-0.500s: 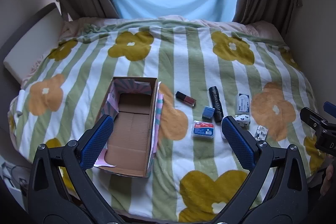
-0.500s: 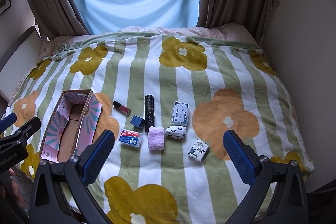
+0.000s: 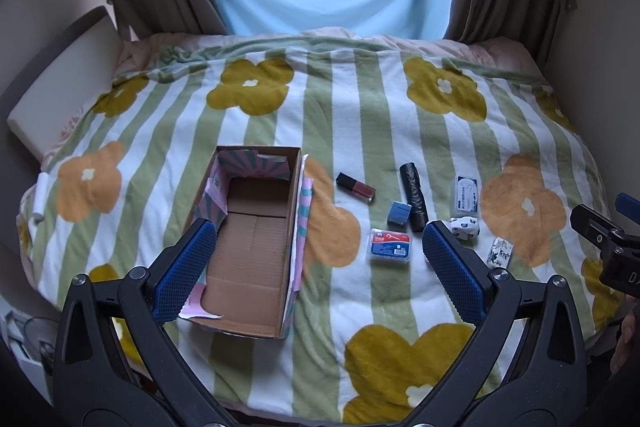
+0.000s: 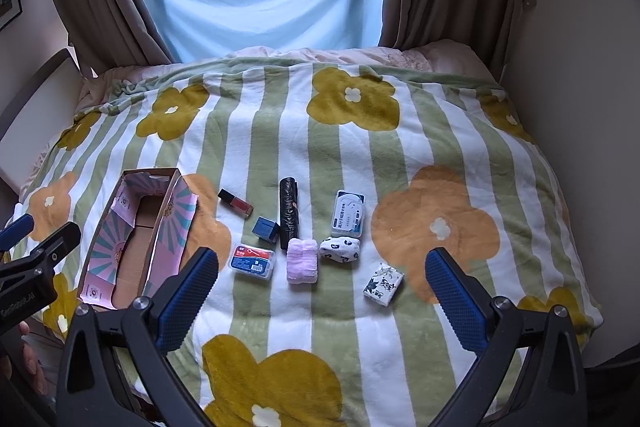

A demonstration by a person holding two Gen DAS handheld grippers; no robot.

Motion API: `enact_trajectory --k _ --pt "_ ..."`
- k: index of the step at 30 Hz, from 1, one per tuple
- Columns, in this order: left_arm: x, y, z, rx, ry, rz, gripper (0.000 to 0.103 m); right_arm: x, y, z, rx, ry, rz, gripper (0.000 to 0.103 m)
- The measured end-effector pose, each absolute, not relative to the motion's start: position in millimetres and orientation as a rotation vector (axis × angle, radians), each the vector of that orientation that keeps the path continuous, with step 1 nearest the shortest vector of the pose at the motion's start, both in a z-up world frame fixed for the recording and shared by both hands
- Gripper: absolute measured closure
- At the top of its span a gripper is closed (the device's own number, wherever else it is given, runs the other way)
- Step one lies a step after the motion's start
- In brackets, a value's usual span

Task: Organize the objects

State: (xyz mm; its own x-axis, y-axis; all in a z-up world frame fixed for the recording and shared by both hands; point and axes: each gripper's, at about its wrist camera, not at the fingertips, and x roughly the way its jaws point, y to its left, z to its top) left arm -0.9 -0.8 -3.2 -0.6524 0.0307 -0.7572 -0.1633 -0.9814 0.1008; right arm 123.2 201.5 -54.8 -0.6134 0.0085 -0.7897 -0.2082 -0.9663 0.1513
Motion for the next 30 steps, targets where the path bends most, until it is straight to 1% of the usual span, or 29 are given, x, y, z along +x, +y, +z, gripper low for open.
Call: enact_trajectory --k 16,30 --pt "-2 -1 -6 -1.248 0.25 2.716 0.001 123 198 -55 -1.318 0.343 2.695 0.001" --pt "-13 -4 -5 -1.251 0.247 2.707 0.001 118 172 -56 -1.324 0.327 2.707 0.001"
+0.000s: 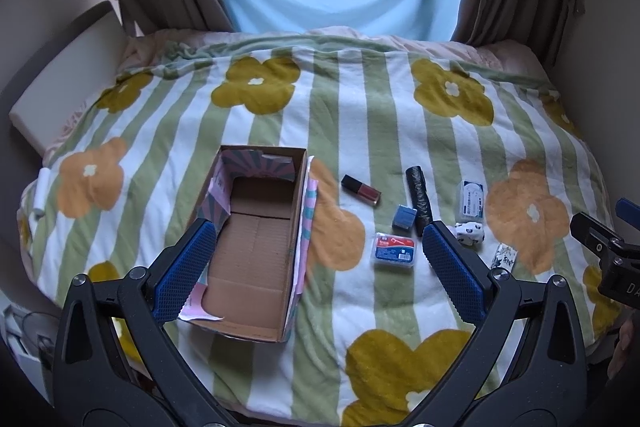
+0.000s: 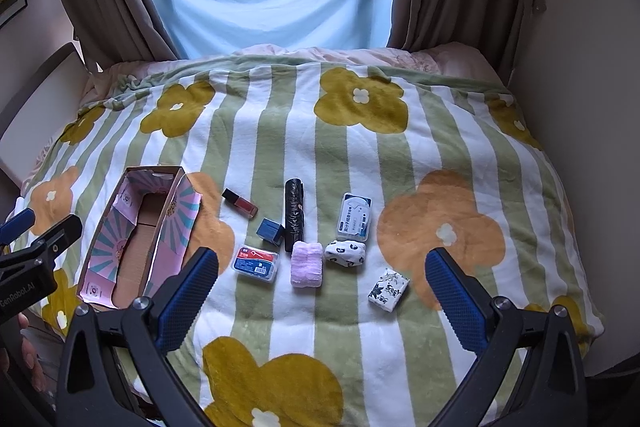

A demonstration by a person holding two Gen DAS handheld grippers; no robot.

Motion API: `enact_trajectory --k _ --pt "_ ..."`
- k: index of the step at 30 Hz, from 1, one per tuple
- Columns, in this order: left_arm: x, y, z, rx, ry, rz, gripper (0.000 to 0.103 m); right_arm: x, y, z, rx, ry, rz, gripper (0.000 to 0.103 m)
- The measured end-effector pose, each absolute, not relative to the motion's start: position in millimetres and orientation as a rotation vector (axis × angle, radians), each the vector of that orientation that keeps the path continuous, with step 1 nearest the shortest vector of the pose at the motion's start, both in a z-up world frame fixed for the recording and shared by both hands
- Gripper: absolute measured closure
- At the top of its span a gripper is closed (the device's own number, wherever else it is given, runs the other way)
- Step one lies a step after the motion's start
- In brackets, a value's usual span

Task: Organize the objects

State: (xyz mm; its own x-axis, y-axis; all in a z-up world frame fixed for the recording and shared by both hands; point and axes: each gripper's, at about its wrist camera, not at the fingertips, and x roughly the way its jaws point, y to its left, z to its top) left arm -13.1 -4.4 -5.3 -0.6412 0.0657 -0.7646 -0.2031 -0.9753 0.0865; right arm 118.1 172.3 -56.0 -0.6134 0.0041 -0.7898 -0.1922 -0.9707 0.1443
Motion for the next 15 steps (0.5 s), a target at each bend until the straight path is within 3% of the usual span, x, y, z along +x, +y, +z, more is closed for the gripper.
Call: enact_trajectory --k 15 --pt "-16 -6 -6 -1.243 0.258 2.677 0.001 113 183 -55 -1.332 0.338 2.705 0.001"
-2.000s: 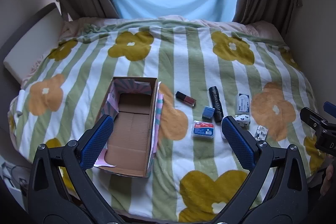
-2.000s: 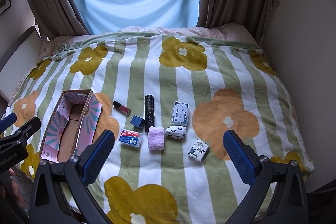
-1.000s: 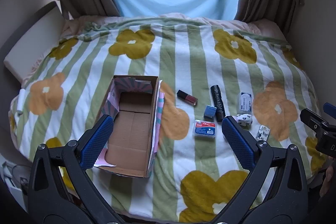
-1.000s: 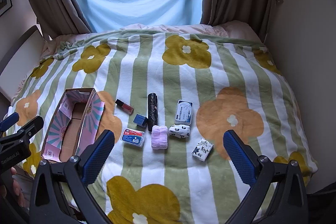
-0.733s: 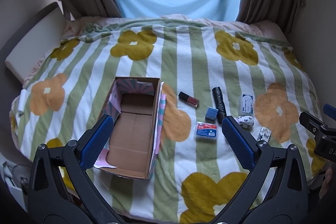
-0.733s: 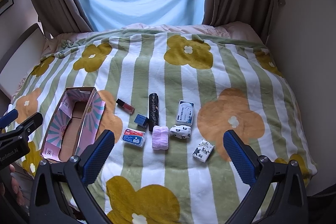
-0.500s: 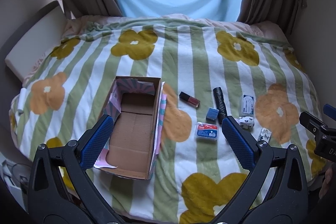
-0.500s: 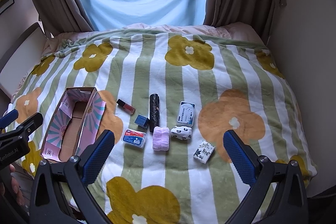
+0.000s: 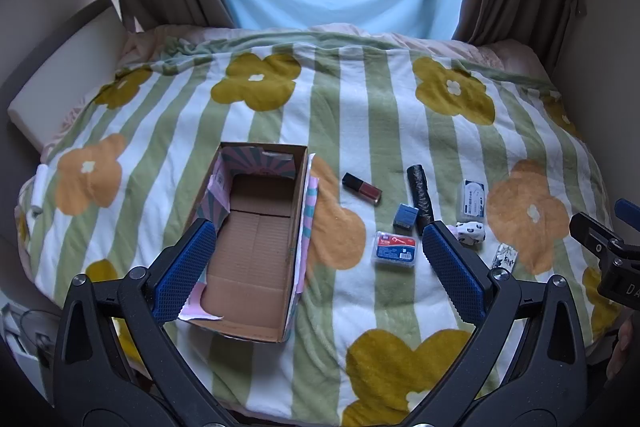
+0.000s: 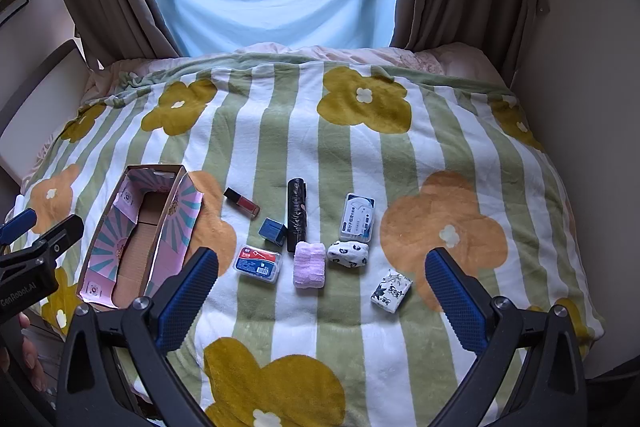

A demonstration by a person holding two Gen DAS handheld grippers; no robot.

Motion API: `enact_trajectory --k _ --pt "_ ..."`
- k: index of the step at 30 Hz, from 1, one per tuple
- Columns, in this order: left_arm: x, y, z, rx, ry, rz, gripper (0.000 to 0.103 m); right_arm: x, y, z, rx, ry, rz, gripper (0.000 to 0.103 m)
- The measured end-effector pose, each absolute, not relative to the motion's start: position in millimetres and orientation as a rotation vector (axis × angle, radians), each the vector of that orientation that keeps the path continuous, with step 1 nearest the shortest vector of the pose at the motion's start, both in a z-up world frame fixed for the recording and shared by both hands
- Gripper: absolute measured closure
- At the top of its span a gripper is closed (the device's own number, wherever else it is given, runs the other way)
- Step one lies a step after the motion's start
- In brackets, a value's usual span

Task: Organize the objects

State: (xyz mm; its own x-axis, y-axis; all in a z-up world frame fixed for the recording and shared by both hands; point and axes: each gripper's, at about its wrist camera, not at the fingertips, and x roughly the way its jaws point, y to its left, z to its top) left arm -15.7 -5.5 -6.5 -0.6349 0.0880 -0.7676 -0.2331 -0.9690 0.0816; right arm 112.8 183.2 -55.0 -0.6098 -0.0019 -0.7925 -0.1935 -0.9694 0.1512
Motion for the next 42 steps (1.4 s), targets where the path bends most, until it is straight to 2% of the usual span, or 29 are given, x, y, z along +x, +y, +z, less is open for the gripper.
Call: enact_trajectory --k 29,42 --pt "-17 -5 -10 -1.216 0.288 2.623 0.001 108 183 -56 -1.332 0.346 2.705 0.001" --pt "-27 21 -26 -1.289 0.304 2.537 0.001 98 185 -64 -1.374 0.362 2.68 0.001"
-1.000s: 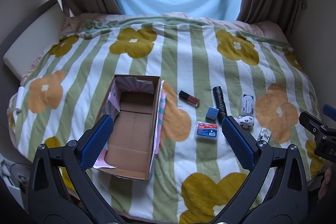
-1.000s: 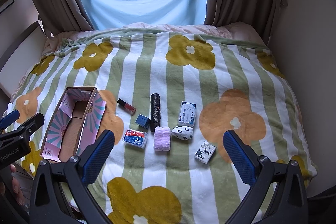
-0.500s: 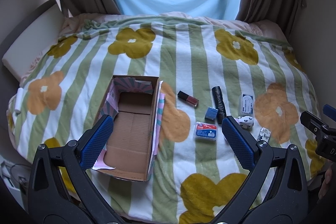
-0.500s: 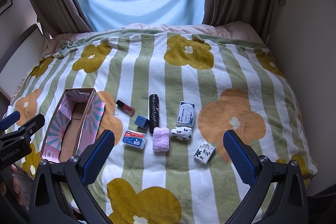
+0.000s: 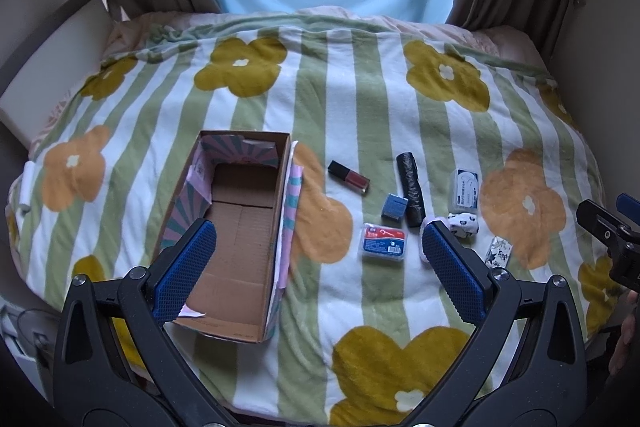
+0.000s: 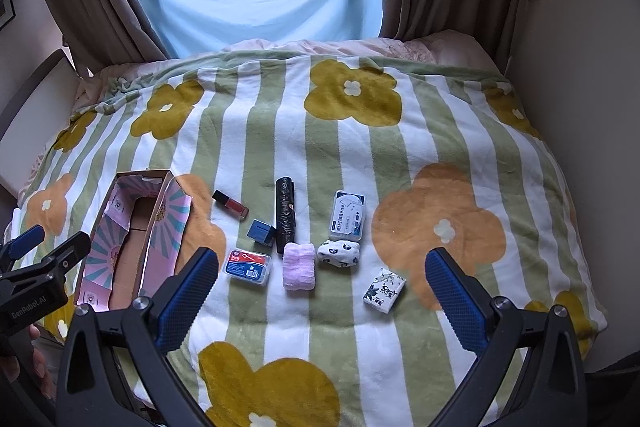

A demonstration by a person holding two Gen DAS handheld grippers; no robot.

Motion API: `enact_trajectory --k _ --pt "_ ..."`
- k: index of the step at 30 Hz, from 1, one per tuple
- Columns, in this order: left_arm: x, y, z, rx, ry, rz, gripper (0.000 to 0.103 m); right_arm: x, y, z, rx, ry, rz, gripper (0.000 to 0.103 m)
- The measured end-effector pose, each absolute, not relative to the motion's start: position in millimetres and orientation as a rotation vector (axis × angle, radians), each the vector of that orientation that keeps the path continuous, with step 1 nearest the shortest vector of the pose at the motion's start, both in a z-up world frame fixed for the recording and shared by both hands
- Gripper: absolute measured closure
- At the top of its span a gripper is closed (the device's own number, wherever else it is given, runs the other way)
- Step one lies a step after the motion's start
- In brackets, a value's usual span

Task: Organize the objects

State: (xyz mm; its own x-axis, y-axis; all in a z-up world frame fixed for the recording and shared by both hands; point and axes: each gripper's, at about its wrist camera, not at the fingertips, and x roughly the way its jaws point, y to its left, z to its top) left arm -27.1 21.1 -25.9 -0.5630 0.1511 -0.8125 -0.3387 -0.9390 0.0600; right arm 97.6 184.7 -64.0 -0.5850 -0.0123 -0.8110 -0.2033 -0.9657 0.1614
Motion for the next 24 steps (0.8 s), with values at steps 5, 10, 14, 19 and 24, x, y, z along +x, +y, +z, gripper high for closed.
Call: enact_trajectory --k 5,10,14,19,24 --pt "-32 39 -46 -1.354 0.317 2.454 0.001 84 186 -75 -1.426 0.371 2.642 0.001" --pt "-43 59 -73 -1.418 0.355 2.377 0.001 72 242 -95 -1.499 0.409 2.602 0.001" --pt "-53 78 -105 -1.484 0.407 2.311 0.001 51 259 -117 -1.563 0.422 2.567 0.001" --pt "-69 96 -157 -1.598 0.5 2.236 0.001 20 273 -151 -1.655 0.435 2.53 0.001" --pt "-87 104 -199 -1.677 0.511 2.161 0.001 -13 278 -186 -1.738 0.417 2.506 0.001"
